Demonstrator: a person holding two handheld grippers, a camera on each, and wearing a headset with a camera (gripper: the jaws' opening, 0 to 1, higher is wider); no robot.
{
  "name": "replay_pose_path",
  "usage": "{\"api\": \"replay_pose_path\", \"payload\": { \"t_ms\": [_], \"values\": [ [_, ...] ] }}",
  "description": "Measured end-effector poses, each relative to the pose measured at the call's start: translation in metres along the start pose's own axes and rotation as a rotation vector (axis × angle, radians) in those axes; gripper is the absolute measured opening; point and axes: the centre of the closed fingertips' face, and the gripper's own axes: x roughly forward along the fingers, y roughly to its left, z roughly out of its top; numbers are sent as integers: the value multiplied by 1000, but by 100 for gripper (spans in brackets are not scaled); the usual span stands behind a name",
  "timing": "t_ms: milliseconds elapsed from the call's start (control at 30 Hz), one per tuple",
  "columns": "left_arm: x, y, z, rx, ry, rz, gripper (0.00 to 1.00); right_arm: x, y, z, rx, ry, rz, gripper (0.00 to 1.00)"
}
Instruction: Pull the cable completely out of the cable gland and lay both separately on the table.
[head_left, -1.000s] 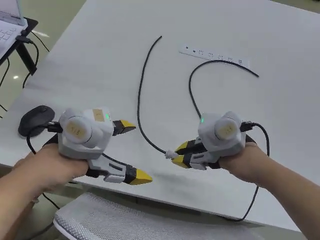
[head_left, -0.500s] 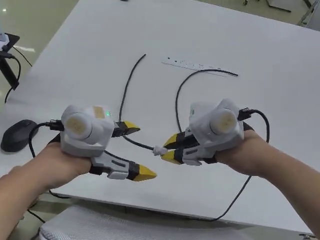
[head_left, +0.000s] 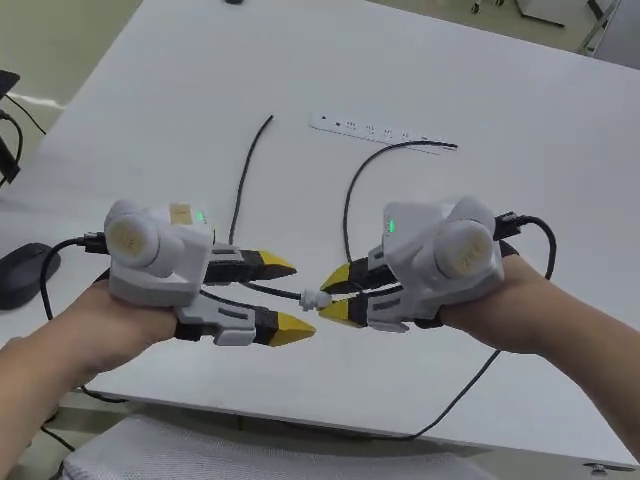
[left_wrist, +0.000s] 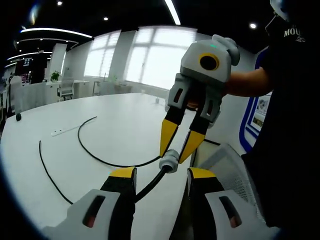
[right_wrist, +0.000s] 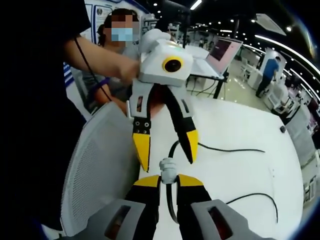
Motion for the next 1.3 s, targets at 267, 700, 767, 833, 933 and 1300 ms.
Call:
{"api": "replay_pose_path", "payload": {
  "t_ms": [267,700,767,833,933,1300],
  "values": [
    [1,-11,12,0,-43,-50,34,-6,3,9,-25,-41,6,6],
    [1,-17,12,-12,-55,-99,16,-7,7,10,-49,-61,9,6],
    [1,-18,12,-17,-55,-101,17,-6,9,9,-63,-57,10,6],
    [2,-19,11,-17,-52,-105,17,-6,9,9,-69,-54,11,6],
    [1,-20,14,-12,-63,-105,17,-7,10,8,-65,-63,12,6],
    [2,-24,17,29,-84,-105,16,-10,12,7,-39,-85,29,6]
  ]
}}
